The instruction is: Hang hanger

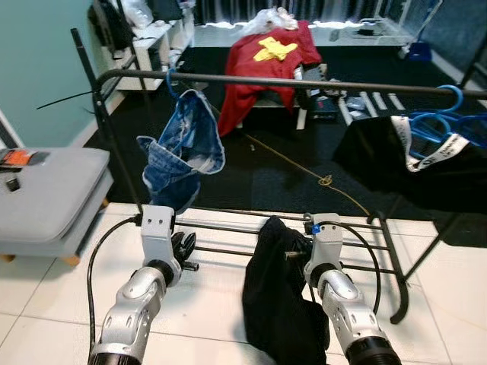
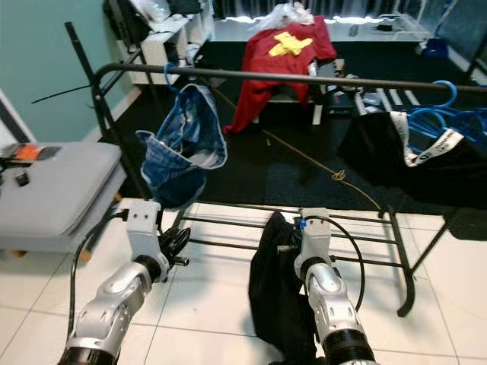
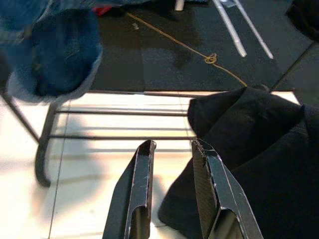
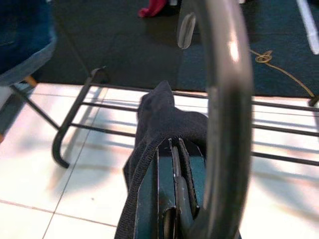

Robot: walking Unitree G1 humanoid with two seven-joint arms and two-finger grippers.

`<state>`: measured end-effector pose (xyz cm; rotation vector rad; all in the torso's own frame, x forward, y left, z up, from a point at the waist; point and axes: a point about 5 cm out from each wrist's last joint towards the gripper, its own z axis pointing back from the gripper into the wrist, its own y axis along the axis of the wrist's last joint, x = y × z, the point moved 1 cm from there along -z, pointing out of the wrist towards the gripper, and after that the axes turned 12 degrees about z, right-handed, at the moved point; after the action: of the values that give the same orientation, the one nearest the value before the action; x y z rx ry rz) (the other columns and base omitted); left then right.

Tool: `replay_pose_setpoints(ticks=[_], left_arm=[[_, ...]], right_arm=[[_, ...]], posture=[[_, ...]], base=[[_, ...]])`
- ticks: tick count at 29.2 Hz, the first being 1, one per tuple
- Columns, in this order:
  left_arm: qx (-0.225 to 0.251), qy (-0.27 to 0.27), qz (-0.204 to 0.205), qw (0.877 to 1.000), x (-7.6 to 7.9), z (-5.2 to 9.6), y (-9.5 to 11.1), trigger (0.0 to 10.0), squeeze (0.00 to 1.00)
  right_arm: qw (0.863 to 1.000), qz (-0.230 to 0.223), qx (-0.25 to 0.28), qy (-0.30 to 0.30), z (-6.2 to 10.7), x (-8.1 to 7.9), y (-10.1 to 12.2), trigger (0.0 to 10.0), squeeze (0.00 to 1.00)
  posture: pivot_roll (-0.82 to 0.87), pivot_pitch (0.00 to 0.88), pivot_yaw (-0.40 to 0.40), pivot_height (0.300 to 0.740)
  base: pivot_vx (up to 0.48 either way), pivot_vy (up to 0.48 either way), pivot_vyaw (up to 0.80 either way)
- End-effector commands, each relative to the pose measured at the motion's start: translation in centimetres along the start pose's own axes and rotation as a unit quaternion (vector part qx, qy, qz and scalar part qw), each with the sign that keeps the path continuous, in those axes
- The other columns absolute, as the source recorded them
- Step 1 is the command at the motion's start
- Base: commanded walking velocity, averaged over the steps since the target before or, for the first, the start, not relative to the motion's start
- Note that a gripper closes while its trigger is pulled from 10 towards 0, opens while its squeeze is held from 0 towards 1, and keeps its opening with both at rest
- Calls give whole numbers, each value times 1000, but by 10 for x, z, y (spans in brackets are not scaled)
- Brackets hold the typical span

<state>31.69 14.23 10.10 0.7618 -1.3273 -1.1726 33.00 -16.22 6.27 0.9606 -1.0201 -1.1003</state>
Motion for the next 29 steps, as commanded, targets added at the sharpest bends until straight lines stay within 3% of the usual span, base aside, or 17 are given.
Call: replay_pose_setpoints(ticks=[1, 7, 13, 29], left_arm=[[-8, 2, -4, 1000, -1, -1, -3, 10000, 0], [-12, -15, -13, 1000, 2, -3, -1, 10000, 0], [-11, -26, -19, 999, 3, -3, 0, 10000, 0], [2, -43, -26, 999, 9, -6, 8, 10000, 0]], right_arm=[[1000, -4, 11, -2, 0, 1, 4, 10000, 0], [1000, -4, 13, -2, -2, 2, 5, 10000, 0], [1000, 0, 17, 5, -3, 0, 7, 10000, 0], [1000, -10, 21, 4, -4, -4, 8, 10000, 0]], posture=[[99, 99, 42, 740], [99, 94, 50, 740], [100, 84, 52, 740], [106, 73, 61, 740]], base=[[0, 0, 0], [0, 0, 0], [0, 433, 0], [0, -16, 0]])
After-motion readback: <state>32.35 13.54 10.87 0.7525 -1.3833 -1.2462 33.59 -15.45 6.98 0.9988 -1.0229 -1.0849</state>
